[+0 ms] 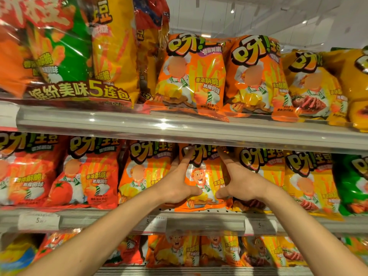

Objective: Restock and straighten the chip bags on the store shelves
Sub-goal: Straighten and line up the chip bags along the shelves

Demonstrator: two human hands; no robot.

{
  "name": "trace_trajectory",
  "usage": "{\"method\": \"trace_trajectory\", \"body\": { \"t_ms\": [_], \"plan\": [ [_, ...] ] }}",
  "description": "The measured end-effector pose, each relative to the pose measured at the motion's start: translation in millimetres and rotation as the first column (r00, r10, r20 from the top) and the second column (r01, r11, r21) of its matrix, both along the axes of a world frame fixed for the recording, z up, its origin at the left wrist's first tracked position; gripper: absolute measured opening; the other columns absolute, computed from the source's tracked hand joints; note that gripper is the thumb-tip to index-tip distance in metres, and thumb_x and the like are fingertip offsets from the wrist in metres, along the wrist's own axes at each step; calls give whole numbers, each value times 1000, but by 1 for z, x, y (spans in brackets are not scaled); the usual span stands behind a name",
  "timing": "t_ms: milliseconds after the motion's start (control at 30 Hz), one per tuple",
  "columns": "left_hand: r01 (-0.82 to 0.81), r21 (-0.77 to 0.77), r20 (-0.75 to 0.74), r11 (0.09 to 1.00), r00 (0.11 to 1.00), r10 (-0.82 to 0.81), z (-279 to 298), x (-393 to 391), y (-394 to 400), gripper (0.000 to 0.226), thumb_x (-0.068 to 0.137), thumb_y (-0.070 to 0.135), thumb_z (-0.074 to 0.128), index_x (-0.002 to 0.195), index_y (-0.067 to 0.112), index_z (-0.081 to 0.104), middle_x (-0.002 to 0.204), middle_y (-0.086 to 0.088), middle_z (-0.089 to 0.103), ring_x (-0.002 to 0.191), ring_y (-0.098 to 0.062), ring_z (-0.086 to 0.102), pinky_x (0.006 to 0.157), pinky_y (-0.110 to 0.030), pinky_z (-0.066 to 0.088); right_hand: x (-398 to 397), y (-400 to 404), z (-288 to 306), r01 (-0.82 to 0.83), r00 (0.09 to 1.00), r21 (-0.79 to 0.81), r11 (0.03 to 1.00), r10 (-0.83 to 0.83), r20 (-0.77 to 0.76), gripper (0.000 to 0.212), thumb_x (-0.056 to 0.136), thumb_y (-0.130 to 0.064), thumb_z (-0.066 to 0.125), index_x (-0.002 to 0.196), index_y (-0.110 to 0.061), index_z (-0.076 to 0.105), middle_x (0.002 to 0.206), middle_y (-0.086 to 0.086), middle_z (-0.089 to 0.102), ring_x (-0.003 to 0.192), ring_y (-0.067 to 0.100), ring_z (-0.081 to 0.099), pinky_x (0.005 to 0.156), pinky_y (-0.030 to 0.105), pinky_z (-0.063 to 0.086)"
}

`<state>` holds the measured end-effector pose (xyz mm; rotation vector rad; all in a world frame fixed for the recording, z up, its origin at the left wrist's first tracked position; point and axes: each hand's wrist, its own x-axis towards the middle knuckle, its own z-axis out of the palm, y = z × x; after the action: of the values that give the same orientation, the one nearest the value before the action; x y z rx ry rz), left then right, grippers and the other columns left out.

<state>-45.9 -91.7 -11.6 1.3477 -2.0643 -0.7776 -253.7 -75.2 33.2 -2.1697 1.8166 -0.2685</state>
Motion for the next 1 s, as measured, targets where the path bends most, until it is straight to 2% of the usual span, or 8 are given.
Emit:
{"method": "trace_trajectory", "body": {
  "t_ms": [200, 300, 433, 567, 667, 767, 867, 1000],
  "plan": [
    [-1, 55, 31, 998, 1000, -1, 4, -4, 3, 125, 78, 29, 84, 153, 49, -13, 166, -3, -20, 154, -18, -9, 106, -20, 20, 1, 1, -7, -26, 997, -24, 999, 24, -79, 123, 78, -35, 85, 159, -28, -8, 165, 7, 11, 150, 25, 22, 115, 30, 30],
    [-17, 14, 25, 1000, 1000, 17, 7, -6, 3, 124, 81, 22, 82, 153, 48, -15, 163, 0, -28, 154, -17, -6, 90, -9, 33, 0, 2, -7, -7, 998, -41, 999, 4, -69, 122, 80, -33, 84, 159, -27, -8, 167, 7, 2, 152, 25, 18, 115, 29, 28],
    [-27, -7, 33, 1000, 999, 27, 7, -10, 2, 125, 82, 17, 80, 152, 49, -17, 161, 1, -34, 154, -20, 5, 83, -17, 51, 5, 4, -9, 32, 994, -35, 999, -35, -99, 116, 84, -32, 80, 159, -24, -9, 168, 9, -6, 153, 28, 16, 116, 32, 28],
    [-23, -55, 21, 998, 999, 25, 1, -8, 7, 119, 84, 26, 79, 153, 48, -15, 164, -1, -29, 154, -20, -6, 100, -16, 28, 9, 7, -10, 51, 993, -23, 998, -53, -104, 112, 87, -33, 77, 159, -25, -9, 167, 11, -8, 151, 32, 21, 116, 36, 32],
    [-49, -225, 93, 973, 993, 72, -1, 2, 22, 100, 90, 43, 69, 157, 44, -5, 167, -2, -15, 153, -25, 13, 113, -28, 29, 8, 13, -9, 51, 995, -48, 998, -55, -80, 111, 89, -41, 73, 159, -29, -11, 167, 8, -9, 150, 32, 25, 116, 37, 33],
    [-94, -459, 163, 883, 969, 188, -5, 24, 31, 65, 100, 46, 50, 156, 32, 21, 159, -6, 21, 144, -26, 31, 112, -38, 35, 13, 21, -9, 26, 994, -222, 975, -49, -102, 93, 95, -53, 58, 160, -23, -2, 166, 11, 6, 150, 30, 24, 118, 35, 26],
    [-123, -669, 249, 733, 892, 378, -9, 49, 25, 47, 101, 39, 39, 142, 20, 48, 136, -13, 51, 122, -35, 50, 94, -46, 48, 28, 21, -19, -10, 980, -413, 911, -72, -183, 76, 100, -63, 34, 158, -16, 21, 153, 16, 37, 140, 35, 36, 117, 43, 30],
    [-173, -659, 332, 732, 806, 490, -15, 64, 11, 54, 102, 49, 28, 148, 26, 45, 156, -8, 41, 142, -33, 36, 114, -47, 26, 55, 6, -37, -72, 969, -502, 862, -59, -240, 72, 99, -67, 21, 152, -21, 38, 146, 13, 53, 134, 36, 47, 112, 57, 30]
  ]
}}
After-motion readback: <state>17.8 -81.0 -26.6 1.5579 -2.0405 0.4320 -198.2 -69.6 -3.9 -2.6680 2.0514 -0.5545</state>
